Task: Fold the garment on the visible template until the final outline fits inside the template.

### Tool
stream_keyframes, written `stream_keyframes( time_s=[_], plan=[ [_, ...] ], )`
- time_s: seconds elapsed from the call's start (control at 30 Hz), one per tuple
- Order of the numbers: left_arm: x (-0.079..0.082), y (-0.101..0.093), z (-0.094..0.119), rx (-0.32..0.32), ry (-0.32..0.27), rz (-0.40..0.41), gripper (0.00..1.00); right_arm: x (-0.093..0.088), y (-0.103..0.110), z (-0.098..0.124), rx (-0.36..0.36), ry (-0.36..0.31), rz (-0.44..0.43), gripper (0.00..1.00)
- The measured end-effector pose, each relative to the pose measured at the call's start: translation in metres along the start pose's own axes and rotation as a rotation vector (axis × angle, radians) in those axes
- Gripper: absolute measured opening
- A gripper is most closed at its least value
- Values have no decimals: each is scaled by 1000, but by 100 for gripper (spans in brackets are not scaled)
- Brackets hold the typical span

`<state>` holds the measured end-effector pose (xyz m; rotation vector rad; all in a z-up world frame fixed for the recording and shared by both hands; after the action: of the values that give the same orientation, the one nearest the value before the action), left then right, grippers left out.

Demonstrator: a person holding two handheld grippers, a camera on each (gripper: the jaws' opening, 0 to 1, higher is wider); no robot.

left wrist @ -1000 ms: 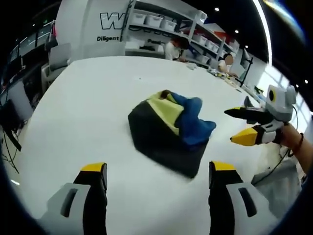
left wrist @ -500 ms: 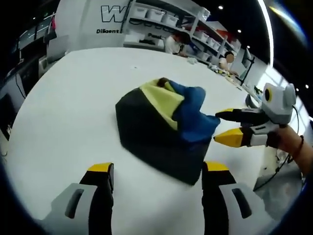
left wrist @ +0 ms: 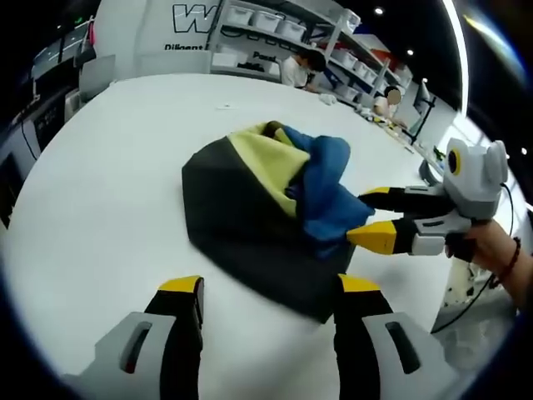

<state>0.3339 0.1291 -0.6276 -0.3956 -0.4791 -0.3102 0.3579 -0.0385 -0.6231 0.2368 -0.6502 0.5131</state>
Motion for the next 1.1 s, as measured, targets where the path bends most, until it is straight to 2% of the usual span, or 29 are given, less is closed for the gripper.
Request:
stream_keyframes(
  time_s=[0.2, 0.37, 0.5, 0.63, 0.7, 0.77, 0.8, 0.83, 0.93, 1.1],
  plan=[
    [-3, -10, -1, -3, -5, 31, 45, -2, 1, -3, -29, 7, -13, 41],
    [-4, -21, -4, -38, 0, 43, 36, -1, 2, -1, -42, -2, -17, 35],
    [-2, -18, -5, -20, -11, 75, 30, -3, 2, 0, -54, 1, -12, 31],
    [-3, -14, -7, -12, 0, 85, 17, -2, 3, 2, -58, 2, -2, 23],
    [-4, -10, -7, 18, -6, 98, 13, -1, 4, 2, -59, 0, 10, 15],
    [-5, -7, -8, 33, -2, 86, 3, -1, 3, 3, -75, 0, 14, 11],
    [-7, -5, -8, 38, 6, 88, 1, -1, 3, 3, -76, 5, 20, 10],
    [-5, -5, -7, 38, -9, 90, 0, -2, 2, 4, -75, 20, 26, 8],
    [-6, -5, -6, 31, -4, 86, 0, -1, 0, 8, -87, 19, 28, 0],
    [-4, -2, 0, 28, -13, 73, 0, -1, -4, 15, -100, 16, 24, 0]
  ],
)
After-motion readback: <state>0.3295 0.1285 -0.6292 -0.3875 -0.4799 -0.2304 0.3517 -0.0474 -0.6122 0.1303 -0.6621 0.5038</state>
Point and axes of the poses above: the point that each gripper's makers call its tool centre point, and the gripper's own axes: z roughly backward along the fingers, y roughly to its left, x roughly out of its top, the point moved 5 cm from there along z, roughly backward along the fingers, and after that the axes turned 13 degrees about y, right-handed, at the moved point
